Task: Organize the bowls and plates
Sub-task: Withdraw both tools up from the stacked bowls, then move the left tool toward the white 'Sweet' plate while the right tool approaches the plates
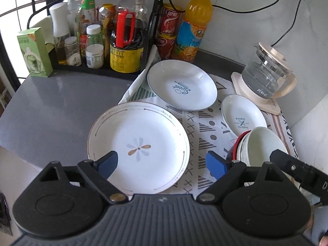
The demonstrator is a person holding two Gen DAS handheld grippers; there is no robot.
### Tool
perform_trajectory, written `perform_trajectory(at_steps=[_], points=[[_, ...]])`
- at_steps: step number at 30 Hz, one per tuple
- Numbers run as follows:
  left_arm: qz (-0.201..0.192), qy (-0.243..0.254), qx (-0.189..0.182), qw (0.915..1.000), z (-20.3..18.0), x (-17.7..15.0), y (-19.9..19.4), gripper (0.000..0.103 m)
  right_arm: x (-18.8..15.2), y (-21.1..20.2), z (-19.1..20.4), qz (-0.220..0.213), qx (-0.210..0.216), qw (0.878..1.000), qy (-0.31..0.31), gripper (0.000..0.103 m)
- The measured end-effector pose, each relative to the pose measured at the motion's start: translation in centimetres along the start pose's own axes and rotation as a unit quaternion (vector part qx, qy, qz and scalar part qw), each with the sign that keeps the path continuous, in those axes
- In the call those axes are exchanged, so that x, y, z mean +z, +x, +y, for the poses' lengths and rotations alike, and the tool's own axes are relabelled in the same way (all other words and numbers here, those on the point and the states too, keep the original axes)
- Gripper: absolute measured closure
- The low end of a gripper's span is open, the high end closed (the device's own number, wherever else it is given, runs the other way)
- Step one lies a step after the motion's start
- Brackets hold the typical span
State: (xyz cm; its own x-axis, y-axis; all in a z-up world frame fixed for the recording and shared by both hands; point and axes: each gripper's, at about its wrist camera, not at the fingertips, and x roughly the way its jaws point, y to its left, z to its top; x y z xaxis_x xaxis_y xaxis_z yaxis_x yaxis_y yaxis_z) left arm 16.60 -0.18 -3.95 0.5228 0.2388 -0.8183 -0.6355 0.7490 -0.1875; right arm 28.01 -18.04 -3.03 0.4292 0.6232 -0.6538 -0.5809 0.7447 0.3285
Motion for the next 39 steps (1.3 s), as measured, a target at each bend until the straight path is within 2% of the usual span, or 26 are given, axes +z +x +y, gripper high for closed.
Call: perform_trajectory(at_steps=[3,19,25,30,37,39], points=[[-0.005,0.0,-0.005,1.0,0.7,0.9,0.4,0.006,0.4,0.6,0.6,0.001,-0.006,1.0,0.003,0.0],[0.013,0.021,-0.029,0.9993,3.6,6.4,4.4,0.006,3.0,4.9,3.9,0.002,-0.035,0.999,0.014,0.003],[0.017,0.027,-0.045,0.9985,4.6,8.5,6.5,0.006,4.1,7.4,5.1,0.007,-0.047,0.999,0.023,0.008],[0.018,0.024,-0.071,0.997,5.6,10.1,8.3,0.007,5.0,9.4,5.8,0.015,-0.055,0.998,0.032,0.017],[0.024,0.023,-0.101,0.9943,6.1,12.0,11.2,0.009,5.9,12.2,6.3,0.025,-0.055,0.997,0.044,0.02],[0.028,0.023,-0.109,0.9934,6.0,12.4,12.2,0.012,6.0,13.2,6.2,0.033,-0.057,0.996,0.052,0.031]])
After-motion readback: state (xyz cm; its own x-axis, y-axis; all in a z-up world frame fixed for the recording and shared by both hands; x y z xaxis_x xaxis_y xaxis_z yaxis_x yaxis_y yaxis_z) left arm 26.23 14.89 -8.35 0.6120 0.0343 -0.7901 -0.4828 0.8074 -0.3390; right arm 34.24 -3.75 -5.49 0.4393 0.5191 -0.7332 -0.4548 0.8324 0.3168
